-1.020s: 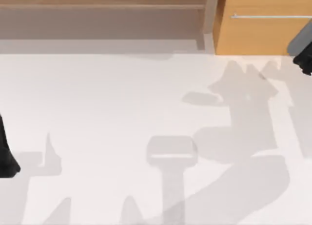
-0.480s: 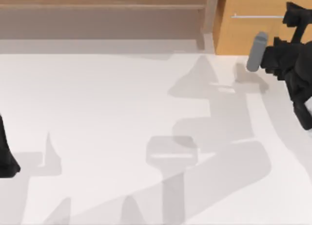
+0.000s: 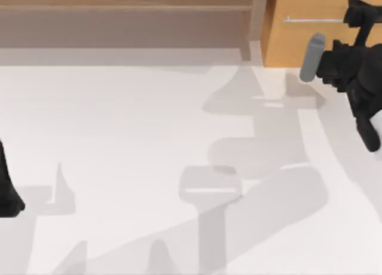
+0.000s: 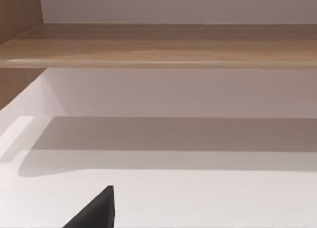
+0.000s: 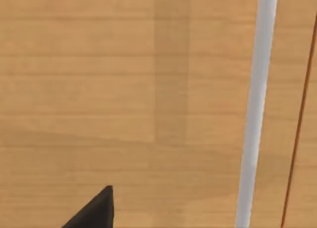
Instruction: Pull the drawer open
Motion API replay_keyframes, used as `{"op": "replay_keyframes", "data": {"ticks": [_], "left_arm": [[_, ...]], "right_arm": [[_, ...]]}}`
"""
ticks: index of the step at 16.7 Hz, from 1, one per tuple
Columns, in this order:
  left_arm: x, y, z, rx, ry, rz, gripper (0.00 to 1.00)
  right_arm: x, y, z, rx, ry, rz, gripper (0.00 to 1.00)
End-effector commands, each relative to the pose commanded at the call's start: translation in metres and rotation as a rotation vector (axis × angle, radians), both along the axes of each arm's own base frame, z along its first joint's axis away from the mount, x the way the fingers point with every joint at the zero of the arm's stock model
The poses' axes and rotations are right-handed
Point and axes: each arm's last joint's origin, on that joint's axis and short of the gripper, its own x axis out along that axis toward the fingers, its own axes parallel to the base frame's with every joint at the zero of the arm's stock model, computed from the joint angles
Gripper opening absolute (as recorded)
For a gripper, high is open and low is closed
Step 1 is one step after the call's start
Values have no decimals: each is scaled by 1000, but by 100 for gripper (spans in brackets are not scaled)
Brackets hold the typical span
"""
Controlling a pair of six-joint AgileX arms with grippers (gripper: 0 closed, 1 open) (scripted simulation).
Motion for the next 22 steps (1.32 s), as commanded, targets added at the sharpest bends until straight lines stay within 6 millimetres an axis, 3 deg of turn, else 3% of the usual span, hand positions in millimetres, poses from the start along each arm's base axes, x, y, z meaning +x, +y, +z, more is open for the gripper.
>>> {"op": "replay_keyframes", "data": {"ticks": [7,20,22], "left_arm": [[0,0,0,0,0,0,100],[0,0,0,0,0,0,100],[0,0,0,0,0,0,100]], "right_arm": [[14,0,0,0,0,0,100],[14,0,0,0,0,0,2],[14,0,0,0,0,0,0]]}}
